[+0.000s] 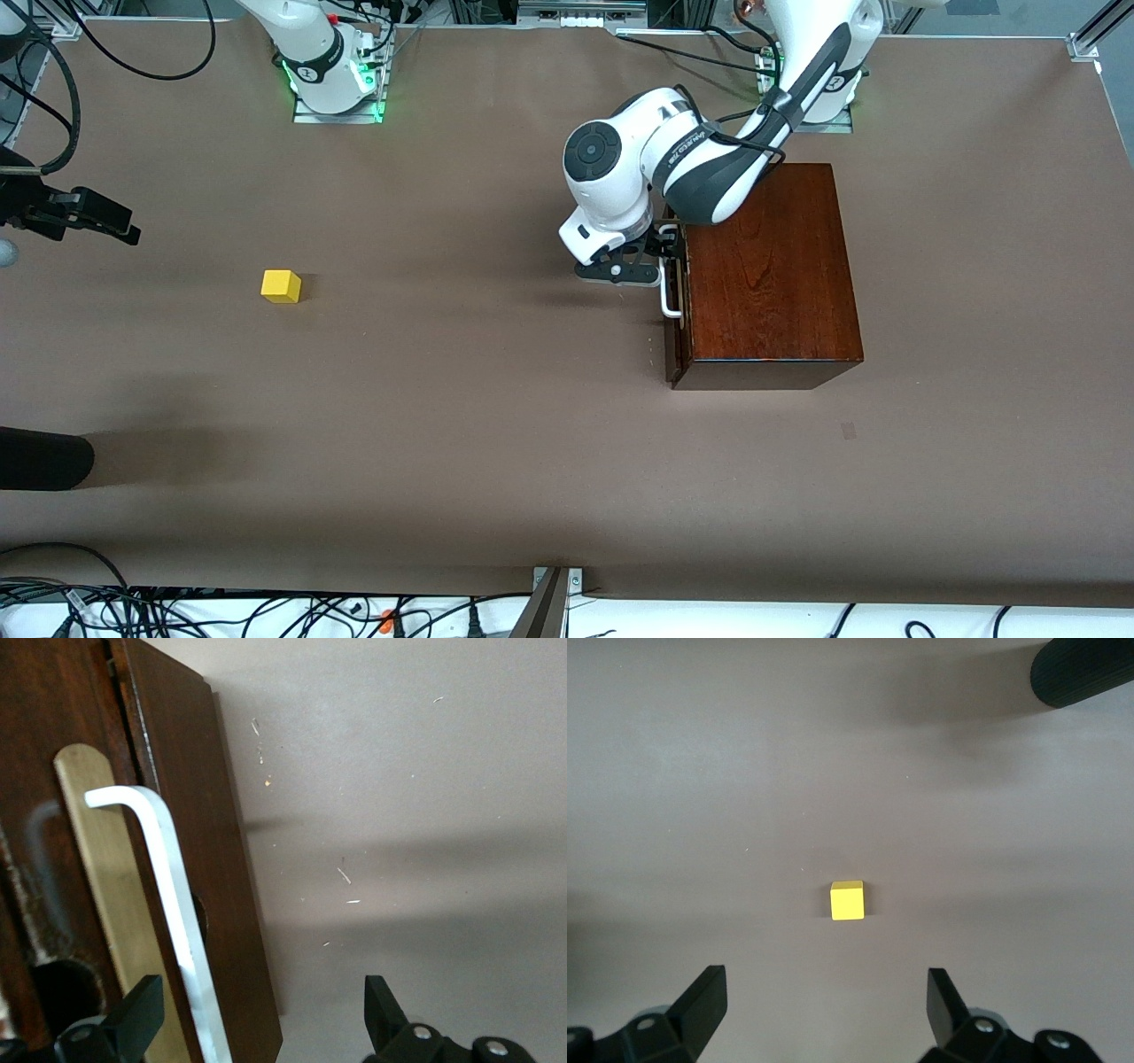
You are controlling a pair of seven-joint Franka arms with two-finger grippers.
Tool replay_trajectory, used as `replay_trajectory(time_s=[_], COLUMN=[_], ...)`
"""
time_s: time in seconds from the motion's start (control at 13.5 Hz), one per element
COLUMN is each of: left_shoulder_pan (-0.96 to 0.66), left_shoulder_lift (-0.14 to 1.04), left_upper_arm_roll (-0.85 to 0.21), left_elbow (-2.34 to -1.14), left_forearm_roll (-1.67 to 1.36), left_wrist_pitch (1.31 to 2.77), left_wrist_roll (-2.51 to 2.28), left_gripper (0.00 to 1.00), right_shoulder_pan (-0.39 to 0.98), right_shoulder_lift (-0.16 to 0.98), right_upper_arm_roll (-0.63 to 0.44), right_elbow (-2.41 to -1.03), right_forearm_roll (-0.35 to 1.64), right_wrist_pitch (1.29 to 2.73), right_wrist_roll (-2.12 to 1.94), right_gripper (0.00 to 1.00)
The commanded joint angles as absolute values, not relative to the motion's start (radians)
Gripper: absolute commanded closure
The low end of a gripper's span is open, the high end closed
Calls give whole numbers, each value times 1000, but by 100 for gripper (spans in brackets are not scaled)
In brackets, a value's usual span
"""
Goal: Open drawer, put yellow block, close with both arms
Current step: 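Grasp the handle with the left gripper and pull the drawer open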
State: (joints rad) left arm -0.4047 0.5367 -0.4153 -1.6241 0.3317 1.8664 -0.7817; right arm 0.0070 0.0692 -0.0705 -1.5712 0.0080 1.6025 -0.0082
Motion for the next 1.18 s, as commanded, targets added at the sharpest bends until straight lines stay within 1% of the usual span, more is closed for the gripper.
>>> replay_trajectory(time_s=[0.0, 1.11], left_shoulder_pan=[-391, -382], left_shoulder_lift=[551, 583], left_upper_arm_roll=[-420, -422], left_elbow=[-1629, -1612], left_forearm_roll=[359, 385], left_wrist_pitch=[1899, 1934], left_wrist_roll=[-770, -784], left_gripper=[0, 0], right_shoulder_pan=[9, 8], right_shoulder_lift=[61, 58], right_upper_arm_roll=[-71, -78], right_elbow=[-1569, -1566], right_forearm_roll=[8, 6], right_wrist_pitch=[1601, 1603], right_wrist_roll=[-20, -18], right_gripper=[0, 0])
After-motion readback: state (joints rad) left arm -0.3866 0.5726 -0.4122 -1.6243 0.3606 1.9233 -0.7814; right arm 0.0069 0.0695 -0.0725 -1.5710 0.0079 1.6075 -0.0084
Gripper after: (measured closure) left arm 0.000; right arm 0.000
